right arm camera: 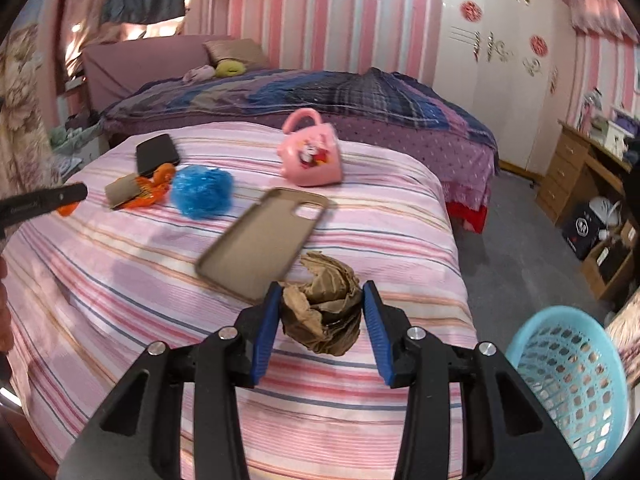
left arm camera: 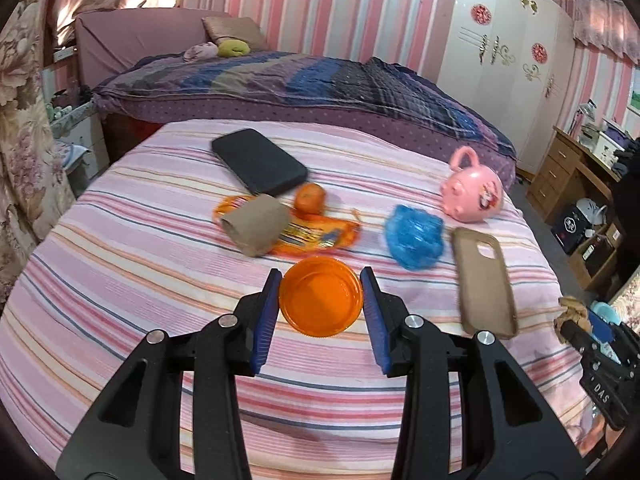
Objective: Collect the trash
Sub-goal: 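Carry the orange lid and brown paper over the blue basket with both grippers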
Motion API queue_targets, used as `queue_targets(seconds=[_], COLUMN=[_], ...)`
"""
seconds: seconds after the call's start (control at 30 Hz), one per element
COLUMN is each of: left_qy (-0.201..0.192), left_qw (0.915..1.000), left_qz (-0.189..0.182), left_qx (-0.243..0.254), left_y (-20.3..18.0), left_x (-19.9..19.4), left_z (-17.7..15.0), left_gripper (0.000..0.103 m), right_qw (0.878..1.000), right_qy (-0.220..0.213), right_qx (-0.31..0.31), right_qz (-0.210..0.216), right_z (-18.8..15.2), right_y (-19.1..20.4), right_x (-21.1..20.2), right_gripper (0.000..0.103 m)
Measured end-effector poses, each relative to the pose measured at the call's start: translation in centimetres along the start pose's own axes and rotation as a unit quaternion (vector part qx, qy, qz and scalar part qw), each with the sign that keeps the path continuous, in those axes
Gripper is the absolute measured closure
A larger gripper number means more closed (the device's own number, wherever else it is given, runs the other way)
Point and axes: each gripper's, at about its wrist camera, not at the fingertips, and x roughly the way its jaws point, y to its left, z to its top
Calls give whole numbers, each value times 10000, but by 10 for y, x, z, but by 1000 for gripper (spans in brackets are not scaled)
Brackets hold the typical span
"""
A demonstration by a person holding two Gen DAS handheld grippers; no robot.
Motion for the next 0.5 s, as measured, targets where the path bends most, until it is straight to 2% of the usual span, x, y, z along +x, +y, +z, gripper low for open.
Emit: queue_targets(seconds=[0.33, 0.5], left_qy=[38, -28], left_qw=[9993, 9981], left_qz=[-88, -91], left_qx=[357, 609], left_y=[-57, -81], left_x=[8, 7], left_z=[-14, -22], left_gripper=[64, 64], right_qw=[9996, 9984], right_qy=[-116, -161], right_qx=[120, 134], right_qz=[-219, -534], right_z=[-6, -17], right_y=[-42, -77], right_x=[-8, -24], right_gripper=[62, 62])
